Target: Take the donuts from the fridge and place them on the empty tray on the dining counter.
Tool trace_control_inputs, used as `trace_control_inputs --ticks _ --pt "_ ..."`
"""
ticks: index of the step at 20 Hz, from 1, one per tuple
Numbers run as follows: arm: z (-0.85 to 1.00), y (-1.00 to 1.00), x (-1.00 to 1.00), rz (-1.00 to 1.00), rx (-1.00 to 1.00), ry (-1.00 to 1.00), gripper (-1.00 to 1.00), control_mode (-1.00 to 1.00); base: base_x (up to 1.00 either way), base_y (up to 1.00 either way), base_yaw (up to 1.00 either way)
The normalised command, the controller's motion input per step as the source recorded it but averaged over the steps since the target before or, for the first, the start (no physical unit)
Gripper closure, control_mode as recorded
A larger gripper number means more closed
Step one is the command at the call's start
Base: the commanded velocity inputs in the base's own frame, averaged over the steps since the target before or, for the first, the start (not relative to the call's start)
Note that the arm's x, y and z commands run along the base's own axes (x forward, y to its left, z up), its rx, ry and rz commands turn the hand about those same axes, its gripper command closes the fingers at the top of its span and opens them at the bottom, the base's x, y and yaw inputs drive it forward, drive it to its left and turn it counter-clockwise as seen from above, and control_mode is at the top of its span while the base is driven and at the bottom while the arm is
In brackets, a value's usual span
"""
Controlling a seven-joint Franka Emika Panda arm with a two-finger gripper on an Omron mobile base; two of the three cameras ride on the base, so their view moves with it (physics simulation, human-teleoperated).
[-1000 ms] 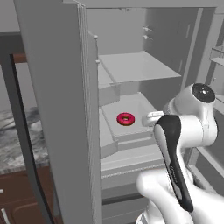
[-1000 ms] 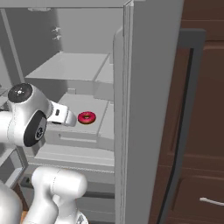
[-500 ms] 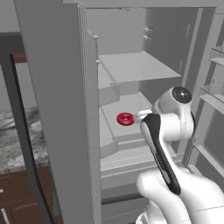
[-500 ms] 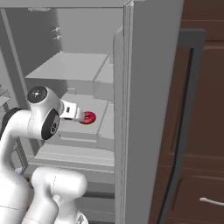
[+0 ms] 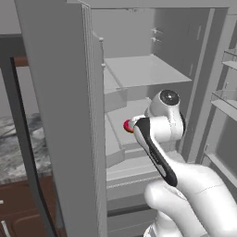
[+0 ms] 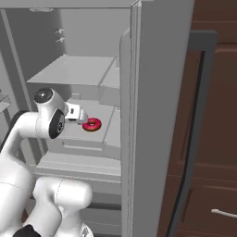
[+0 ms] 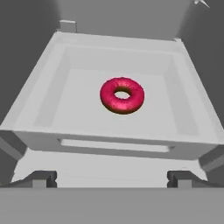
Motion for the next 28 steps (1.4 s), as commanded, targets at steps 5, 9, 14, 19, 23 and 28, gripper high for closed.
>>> trace_control_inputs --ticks 5,9,14,19,23,28 --pt "-0.35 0.14 0.47 0.06 -0.02 0.0 -1.0 -1.0 0.0 0.0 0.0" --pt "-0.26 0.08 0.39 0.02 0.0 0.0 -1.0 -1.0 0.0 0.0 0.0" --pt "-0.22 0.1 0.34 0.01 0.0 0.0 -1.0 -1.0 0.0 0.0 0.0" --pt "-0.17 0.06 0.34 0.0 0.0 0.0 -1.0 -1.0 0.0 0.0 0.0" --pt "-0.16 0.0 0.32 0.0 0.0 0.03 -1.0 -1.0 0.0 0.0 0.0" --pt "-0.15 0.0 0.32 0.0 0.0 0.02 -1.0 -1.0 0.0 0.0 0.0"
